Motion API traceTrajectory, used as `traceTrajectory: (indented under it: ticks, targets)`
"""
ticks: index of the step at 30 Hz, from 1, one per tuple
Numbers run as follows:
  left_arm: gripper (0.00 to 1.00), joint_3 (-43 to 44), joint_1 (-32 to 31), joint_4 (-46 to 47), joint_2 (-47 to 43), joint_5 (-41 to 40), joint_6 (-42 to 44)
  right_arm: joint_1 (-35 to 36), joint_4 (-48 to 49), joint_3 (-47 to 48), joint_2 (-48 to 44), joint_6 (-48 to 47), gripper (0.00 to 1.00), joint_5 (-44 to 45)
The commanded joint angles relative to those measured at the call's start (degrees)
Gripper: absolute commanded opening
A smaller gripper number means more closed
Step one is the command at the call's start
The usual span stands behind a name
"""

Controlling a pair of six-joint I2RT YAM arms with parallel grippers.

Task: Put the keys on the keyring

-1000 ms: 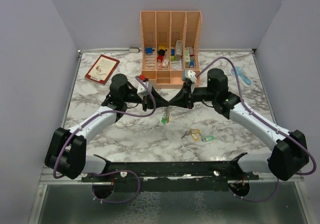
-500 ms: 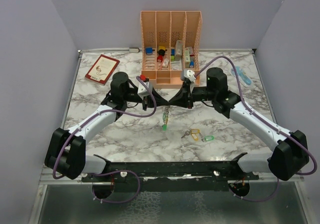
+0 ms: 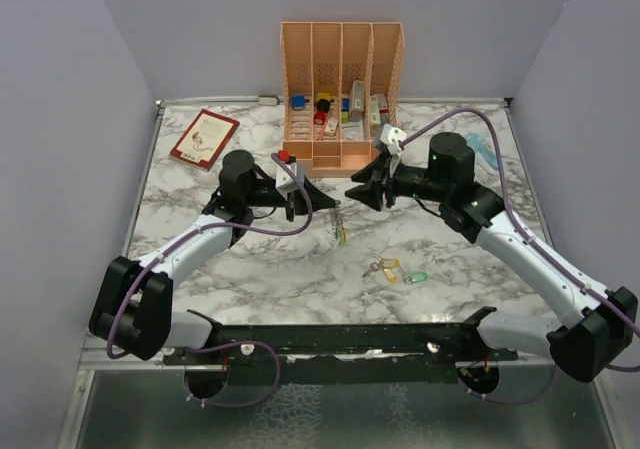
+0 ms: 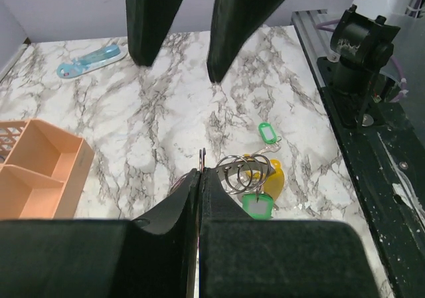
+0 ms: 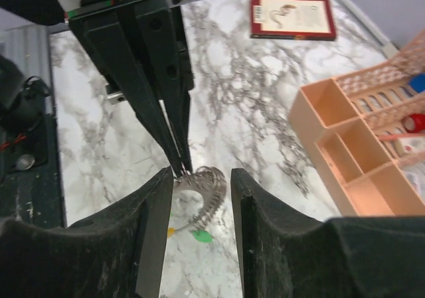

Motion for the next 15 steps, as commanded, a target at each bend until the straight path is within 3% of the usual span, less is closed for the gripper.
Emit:
traceTrajectory:
  ticks: [1,7,11,12,13,15]
  targets:
    - [0.00,-1.7,1.0,8.7,-1.8,-2.6,-4.5,-0.8,-4.8,1.2,-3.9,2.3,0.42,16.4]
    - [0.00,-4.4,1.5,15.2,-2.6,-5.3,-6.9,-1.5,-15.7,1.1,-2.0,14.7,0.44,30.7]
    - [0.00,-6.3,2.0,16.8,-3.0,-7.9,-6.8,-1.5,-22.6,-1.6,-1.1,24.4,0.45,30.7]
    - [0.00,-6.7,2.3,17.1,-3.2,-8.4,-6.7,-1.5,-24.0,-2.8,-1.2,26.2,0.56,30.2]
    - [0.00,-7.2,2.5,17.3,-3.3,-9.0,-6.7,-1.5,-25.2,-4.2,-1.2,28.2,0.79,30.1]
    - [0.00,-7.9,2.9,17.6,-3.4,-10.2,-6.7,-1.4,-28.3,-6.5,-1.2,31.5,0.80,29.4]
